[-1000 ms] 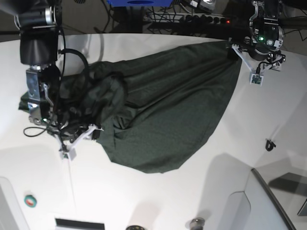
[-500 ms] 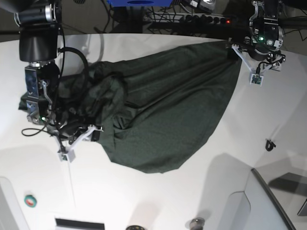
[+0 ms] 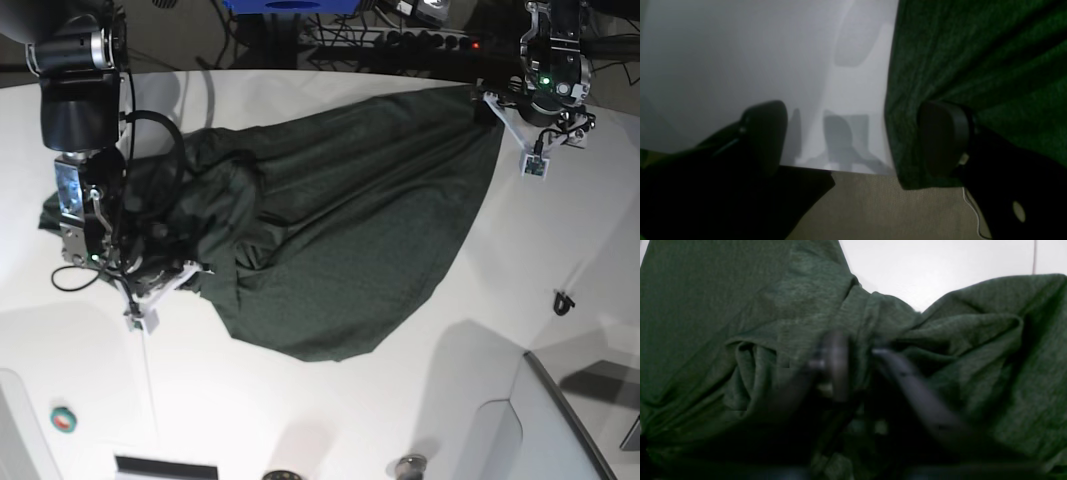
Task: Layout the t-shirt on the table in an organized manner, then fold the t-shirt properly
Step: 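Drag the grasped fabric outward away from the left gripper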
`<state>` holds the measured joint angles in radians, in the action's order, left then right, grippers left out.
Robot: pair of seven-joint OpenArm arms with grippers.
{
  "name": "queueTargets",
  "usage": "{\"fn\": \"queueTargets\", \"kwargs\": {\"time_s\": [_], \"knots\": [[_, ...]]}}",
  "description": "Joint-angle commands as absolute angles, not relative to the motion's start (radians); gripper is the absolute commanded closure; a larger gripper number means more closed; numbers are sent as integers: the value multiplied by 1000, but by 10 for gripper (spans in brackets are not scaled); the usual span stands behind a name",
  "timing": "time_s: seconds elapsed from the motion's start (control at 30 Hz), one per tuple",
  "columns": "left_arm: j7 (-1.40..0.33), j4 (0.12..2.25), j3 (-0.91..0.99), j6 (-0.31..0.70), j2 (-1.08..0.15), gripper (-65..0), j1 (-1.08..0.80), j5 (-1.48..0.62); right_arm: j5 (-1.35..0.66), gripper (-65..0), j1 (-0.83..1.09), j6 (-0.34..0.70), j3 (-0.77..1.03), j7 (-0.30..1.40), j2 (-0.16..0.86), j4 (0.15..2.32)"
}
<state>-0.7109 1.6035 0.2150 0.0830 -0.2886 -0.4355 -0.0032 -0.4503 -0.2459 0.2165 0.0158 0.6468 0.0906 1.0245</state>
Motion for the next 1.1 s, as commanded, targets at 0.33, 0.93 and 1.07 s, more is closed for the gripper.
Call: {"fn": "queueTargets", "kwargs": {"time_s": [0.33,0.93,1.07], "knots": [[-700,1618,222,77,-305,-599,-438,2,-464,-5,-260,217,19,628,139,1225],[-699,1626,308,79,-303,-599,-452,2,-467,-2,-444,226,76,627,252,1316],[-699,1626,308,79,-303,-599,-452,2,-467,-3,-455,228,65,584,240,1431]]}}
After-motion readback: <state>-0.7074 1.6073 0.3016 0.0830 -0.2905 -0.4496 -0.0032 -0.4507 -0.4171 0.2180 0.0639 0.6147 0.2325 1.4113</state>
